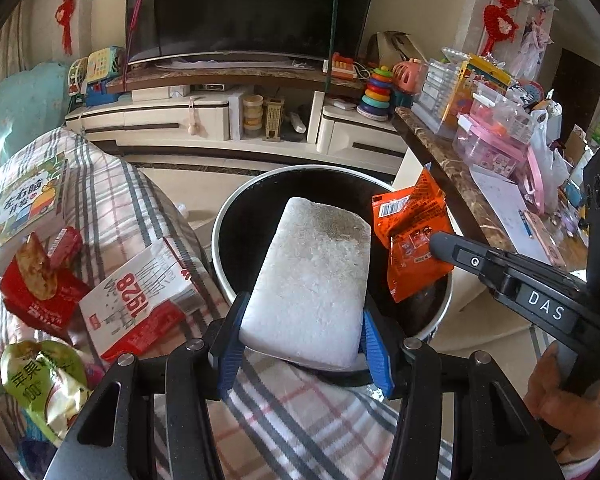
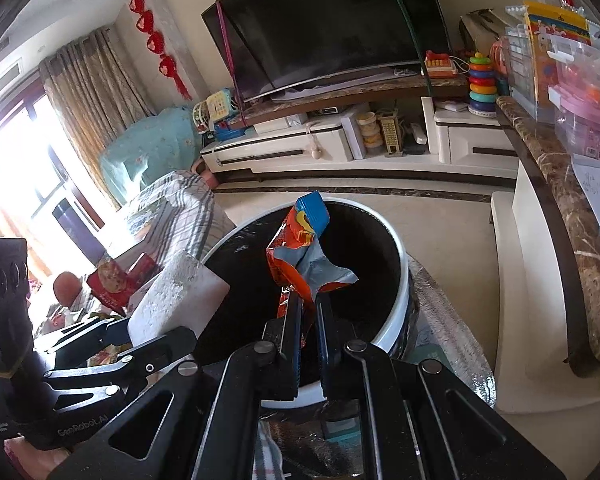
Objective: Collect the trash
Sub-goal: 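Carry both items over the bin and open both tools to drop them, then move both open tools back over the table toward the trash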
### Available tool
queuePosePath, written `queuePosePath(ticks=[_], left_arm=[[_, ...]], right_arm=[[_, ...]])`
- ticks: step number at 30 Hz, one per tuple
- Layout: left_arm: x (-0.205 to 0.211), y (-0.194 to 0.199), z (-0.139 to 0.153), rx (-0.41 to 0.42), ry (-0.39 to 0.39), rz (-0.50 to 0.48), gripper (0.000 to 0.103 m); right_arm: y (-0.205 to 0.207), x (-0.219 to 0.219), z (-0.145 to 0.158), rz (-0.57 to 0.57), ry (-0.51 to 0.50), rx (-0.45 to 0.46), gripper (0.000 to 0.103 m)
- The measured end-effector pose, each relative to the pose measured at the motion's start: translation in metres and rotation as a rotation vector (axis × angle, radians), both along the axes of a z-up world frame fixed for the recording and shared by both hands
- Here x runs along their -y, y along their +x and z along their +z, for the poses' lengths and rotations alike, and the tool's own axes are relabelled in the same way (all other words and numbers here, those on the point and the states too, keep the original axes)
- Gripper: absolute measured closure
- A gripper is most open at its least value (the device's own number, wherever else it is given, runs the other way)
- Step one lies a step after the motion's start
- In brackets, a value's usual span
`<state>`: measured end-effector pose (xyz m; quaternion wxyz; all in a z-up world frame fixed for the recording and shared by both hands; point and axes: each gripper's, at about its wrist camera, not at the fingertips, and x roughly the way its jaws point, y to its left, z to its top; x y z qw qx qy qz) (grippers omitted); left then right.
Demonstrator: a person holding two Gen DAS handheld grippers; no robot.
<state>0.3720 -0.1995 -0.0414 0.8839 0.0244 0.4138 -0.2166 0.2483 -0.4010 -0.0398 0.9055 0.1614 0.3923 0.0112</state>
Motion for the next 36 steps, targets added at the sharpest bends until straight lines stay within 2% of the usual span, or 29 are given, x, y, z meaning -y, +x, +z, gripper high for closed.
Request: queuePosePath(ticks=[7, 8, 9, 13, 15, 18, 22, 25, 27, 30, 36], left_arm=[[0.007, 0.012, -0.002, -0.008, -0.004, 0.004, 0.048], [0.007, 0.013, -0.002, -0.01, -0.003, 0.007, 0.048], [0.007, 0.013, -0.002, -0.012, -0.005, 0.006, 0.047], [0.006, 0.012, -0.003, -0.014, -0.004, 0.016, 0.035], [0.005, 0.01, -0.003, -0.018, -0.005, 0.021, 0.035], [-0.001, 0.005, -0.002, -0.02, -0.016, 0.032, 0.035], [-0.012, -0.009, 0.001, -0.017, -0.027, 0.045, 0.032], [-0.025, -0.025, 0.0, -0.018, -0.034, 0.062, 0.03], [-0.036, -0.036, 0.0, -0.023, -0.045, 0.072, 0.03], [-0.052, -0.052, 0.001, -0.03, -0.06, 0.091, 0.03], [-0.09, -0.087, 0.008, -0.024, -0.087, 0.141, 0.03]], right_arm=[[0.009, 0.006, -0.003, -0.003, -0.006, -0.013, 0.096], [0.01, 0.008, -0.003, -0.004, -0.004, -0.014, 0.091], [0.011, 0.008, -0.003, -0.008, -0.006, -0.018, 0.091], [0.015, 0.012, -0.005, -0.017, 0.013, -0.039, 0.088], [0.014, 0.012, -0.004, -0.02, 0.02, -0.04, 0.077], [0.012, 0.012, -0.003, -0.026, 0.022, -0.035, 0.066], [0.008, 0.009, 0.0, -0.029, 0.031, -0.027, 0.06], [0.002, 0.004, 0.002, -0.023, 0.043, -0.019, 0.044], [-0.003, -0.001, 0.002, -0.02, 0.058, -0.011, 0.026], [-0.012, -0.012, 0.002, -0.015, 0.07, -0.001, 0.02], [-0.031, -0.037, -0.002, -0.001, 0.086, -0.001, 0.019]])
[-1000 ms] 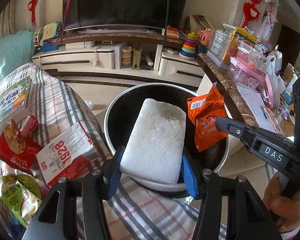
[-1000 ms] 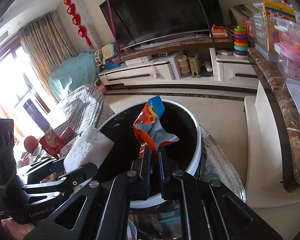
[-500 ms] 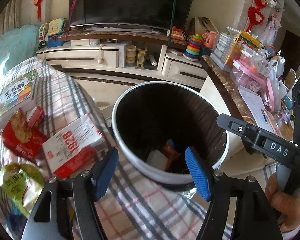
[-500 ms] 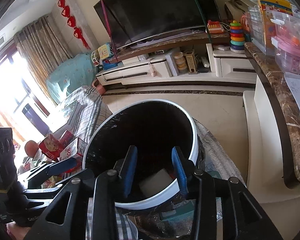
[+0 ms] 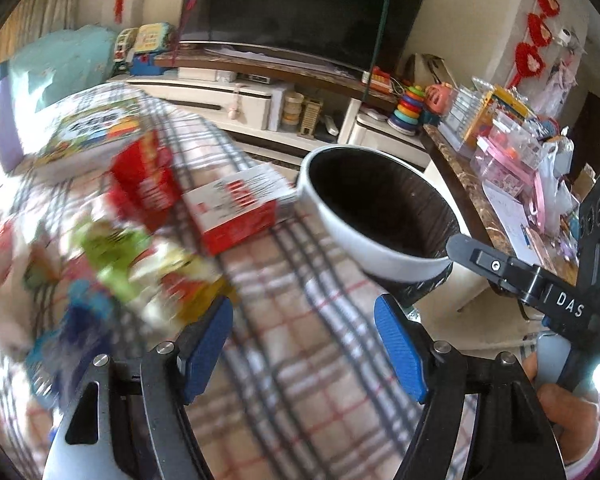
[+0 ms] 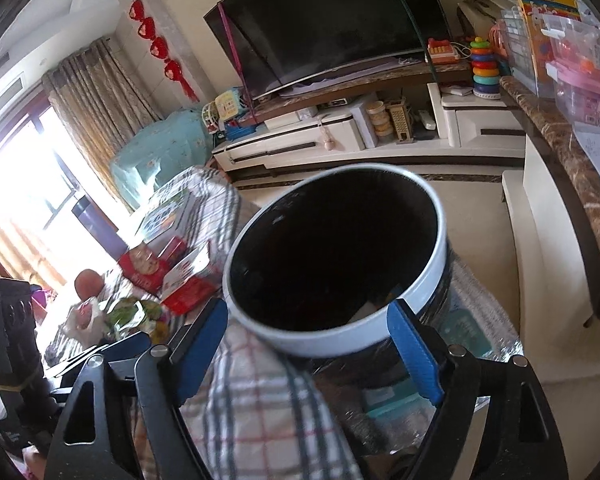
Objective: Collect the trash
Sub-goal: 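Move both open tools back over the table toward the trash, then grasp the blue plastic bag with the left tool while the right tool grasps the green juice pouch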
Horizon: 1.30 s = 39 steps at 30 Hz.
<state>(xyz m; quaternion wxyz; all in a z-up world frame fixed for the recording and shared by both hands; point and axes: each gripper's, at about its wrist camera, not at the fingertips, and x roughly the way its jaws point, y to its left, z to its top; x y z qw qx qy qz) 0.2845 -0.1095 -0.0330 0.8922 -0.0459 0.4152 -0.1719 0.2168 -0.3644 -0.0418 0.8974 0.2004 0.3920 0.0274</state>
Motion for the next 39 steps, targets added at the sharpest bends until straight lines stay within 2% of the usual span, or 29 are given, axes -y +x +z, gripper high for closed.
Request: queuePosePath(ticks=[14, 22, 32, 39], left_arm=[[-0.067, -0.084, 0.021, 0.049, -0.036, 0.09, 0.03], [-0.105, -0.116, 0.019, 0.026, -0.038, 0.155, 0.03], [-0.12, -0.106, 0.01, -0.057, -0.062, 0.207, 0.03], [-0.118, -0.093, 0.006, -0.067, -0.059, 0.209, 0.03]], right_arm=[[-0.02, -0.059, -0.006, 0.094, 0.009, -0.02, 0.019], [-0.028, -0.088, -0.013, 0.141, 0.008, -0.03, 0.019], [-0.029, -0.123, -0.019, 0.211, -0.022, -0.034, 0.019], [-0.008, -0.144, -0.027, 0.309, -0.079, -0.042, 0.019]])
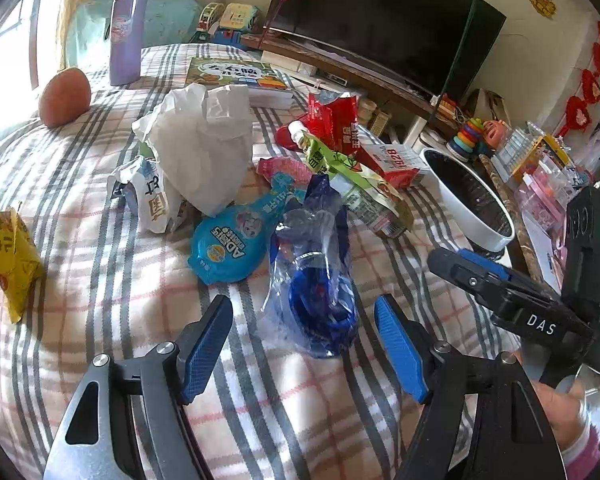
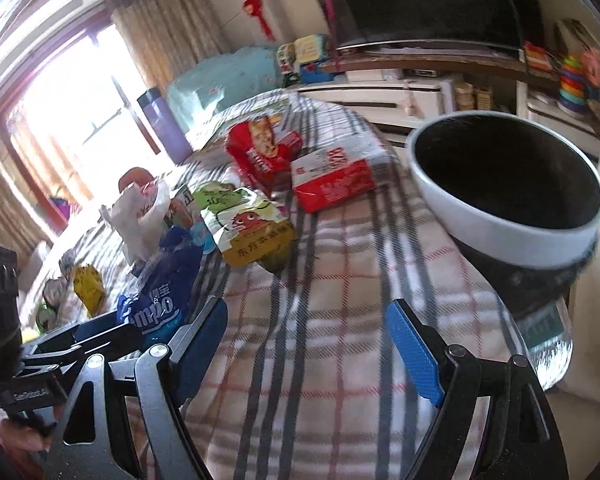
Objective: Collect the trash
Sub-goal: 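Grasp the blue plastic bag with the left tool while the right tool grasps the green juice pouch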
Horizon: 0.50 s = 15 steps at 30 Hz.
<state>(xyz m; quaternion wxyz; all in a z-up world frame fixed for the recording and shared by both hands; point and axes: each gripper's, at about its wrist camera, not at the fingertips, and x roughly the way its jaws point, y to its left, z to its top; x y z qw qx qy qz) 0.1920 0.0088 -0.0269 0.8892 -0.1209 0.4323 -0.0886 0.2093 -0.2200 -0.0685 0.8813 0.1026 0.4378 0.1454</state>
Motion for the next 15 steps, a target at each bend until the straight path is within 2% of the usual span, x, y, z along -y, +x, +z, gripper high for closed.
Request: queuePosePath(ticks=[13, 15], left_arm=[[-0.008, 0.034, -0.021, -0.032, -0.011, 0.008, 0.031], [-0.008, 0.035, -0.022, -0.03, -0.011, 0.005, 0.031]], right_arm=[[0.048, -0.038, 0.004, 0.215, -0.089, 0.086, 0.021], [0.056, -0.045, 0.001, 0.238, -0.111, 0.088, 0.024]])
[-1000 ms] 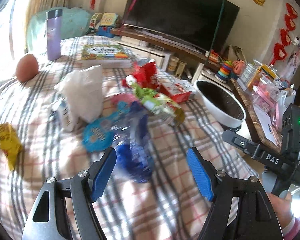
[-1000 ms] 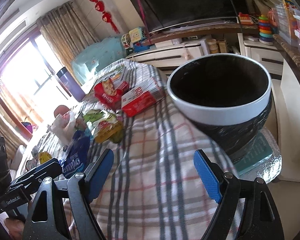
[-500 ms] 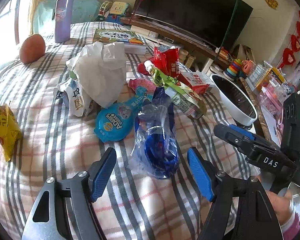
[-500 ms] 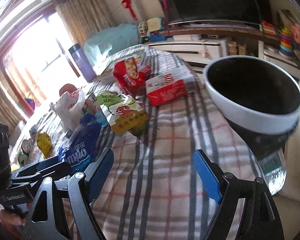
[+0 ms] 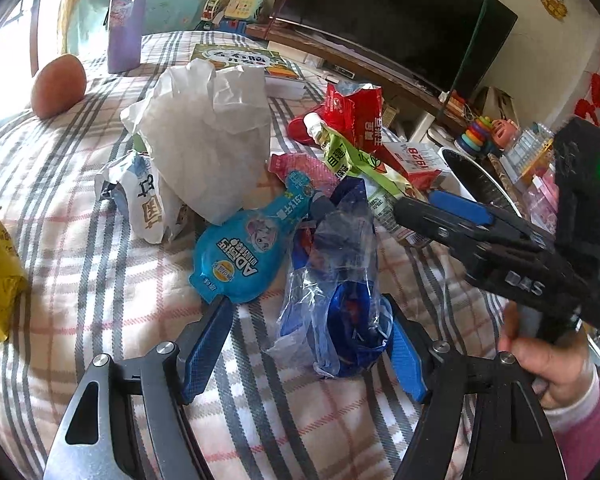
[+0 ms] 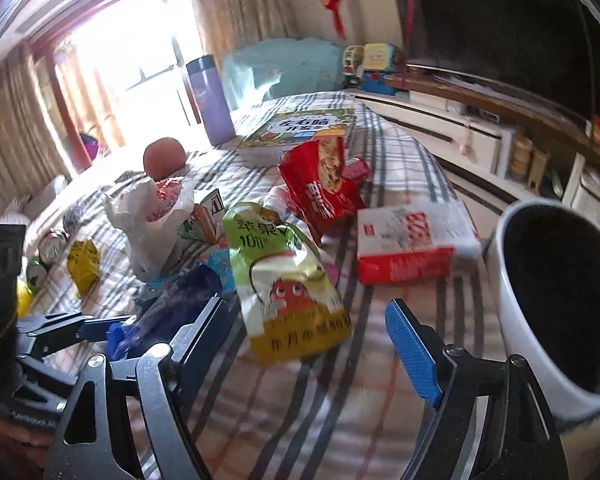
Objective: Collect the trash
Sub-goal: 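Grasp the blue plastic bag with the left tool while the right tool grasps the green juice pouch, then carry both items over the bin and open both tools to drop them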
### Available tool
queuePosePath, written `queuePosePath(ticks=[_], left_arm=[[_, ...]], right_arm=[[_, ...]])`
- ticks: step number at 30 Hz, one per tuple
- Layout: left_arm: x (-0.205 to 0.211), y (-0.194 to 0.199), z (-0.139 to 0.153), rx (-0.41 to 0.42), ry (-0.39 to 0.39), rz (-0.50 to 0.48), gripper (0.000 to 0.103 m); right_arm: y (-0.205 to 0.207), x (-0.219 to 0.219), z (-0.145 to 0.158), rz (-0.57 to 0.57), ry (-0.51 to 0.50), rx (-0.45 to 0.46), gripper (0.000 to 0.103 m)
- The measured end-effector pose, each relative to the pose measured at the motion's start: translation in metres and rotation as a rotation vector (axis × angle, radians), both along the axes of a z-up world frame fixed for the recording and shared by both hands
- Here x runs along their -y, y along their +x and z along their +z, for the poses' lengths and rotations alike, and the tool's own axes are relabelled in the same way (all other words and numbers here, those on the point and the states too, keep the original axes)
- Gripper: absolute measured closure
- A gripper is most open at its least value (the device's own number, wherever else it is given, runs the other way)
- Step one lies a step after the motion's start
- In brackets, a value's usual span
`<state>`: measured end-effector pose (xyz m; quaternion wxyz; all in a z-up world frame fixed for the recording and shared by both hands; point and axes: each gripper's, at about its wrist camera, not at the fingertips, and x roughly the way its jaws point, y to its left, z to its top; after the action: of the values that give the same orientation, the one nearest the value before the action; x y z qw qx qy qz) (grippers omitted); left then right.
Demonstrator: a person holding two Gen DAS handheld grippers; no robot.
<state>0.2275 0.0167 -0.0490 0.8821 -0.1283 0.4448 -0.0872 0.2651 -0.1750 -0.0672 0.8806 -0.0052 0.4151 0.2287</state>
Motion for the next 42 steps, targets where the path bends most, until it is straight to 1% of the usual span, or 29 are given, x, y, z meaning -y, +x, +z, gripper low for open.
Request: queuePosePath(ticks=[2, 3, 5, 7, 9, 13, 20, 25, 34, 42], left_arm=[[-0.001, 0.001, -0.001, 0.005, 0.0, -0.003, 0.033], [-0.001, 0.002, -0.002, 0.006, 0.001, -0.005, 0.034], [-0.001, 0.003, -0.004, 0.004, -0.011, -0.017, 0.042], [-0.001, 0.005, -0.005, 0.002, -0.025, -0.034, 0.055], [0.0, 0.006, -0.006, 0.004, -0.033, -0.048, 0.062], [0.001, 0.006, -0.003, 0.02, -0.022, -0.053, 0.067], [0.005, -0.006, 0.004, 0.046, -0.026, -0.067, 0.069], [0.013, -0.015, 0.009, 0.072, -0.027, -0.107, 0.069], [0.033, -0.014, 0.012, 0.086, -0.024, -0.177, 0.069], [0.048, -0.004, 0.016, 0.098, -0.012, -0.216, 0.069]], right_arm=[[0.009, -0.003, -0.005, 0.018, -0.004, -0.017, 0.029], [0.013, -0.004, -0.007, 0.024, 0.0, -0.029, 0.034], [0.017, -0.006, -0.012, 0.032, -0.002, -0.05, 0.045], [0.017, -0.007, -0.015, 0.034, -0.009, -0.059, 0.045], [0.014, -0.006, -0.014, 0.033, -0.004, -0.056, 0.048], [0.005, 0.002, -0.011, 0.015, 0.036, -0.063, 0.049], [-0.021, 0.024, 0.0, -0.044, 0.125, -0.071, 0.049], [-0.042, 0.042, 0.005, -0.097, 0.171, -0.071, 0.05], [-0.073, 0.075, 0.013, -0.2, 0.215, -0.062, 0.05], [-0.083, 0.102, 0.021, -0.265, 0.236, -0.033, 0.05]])
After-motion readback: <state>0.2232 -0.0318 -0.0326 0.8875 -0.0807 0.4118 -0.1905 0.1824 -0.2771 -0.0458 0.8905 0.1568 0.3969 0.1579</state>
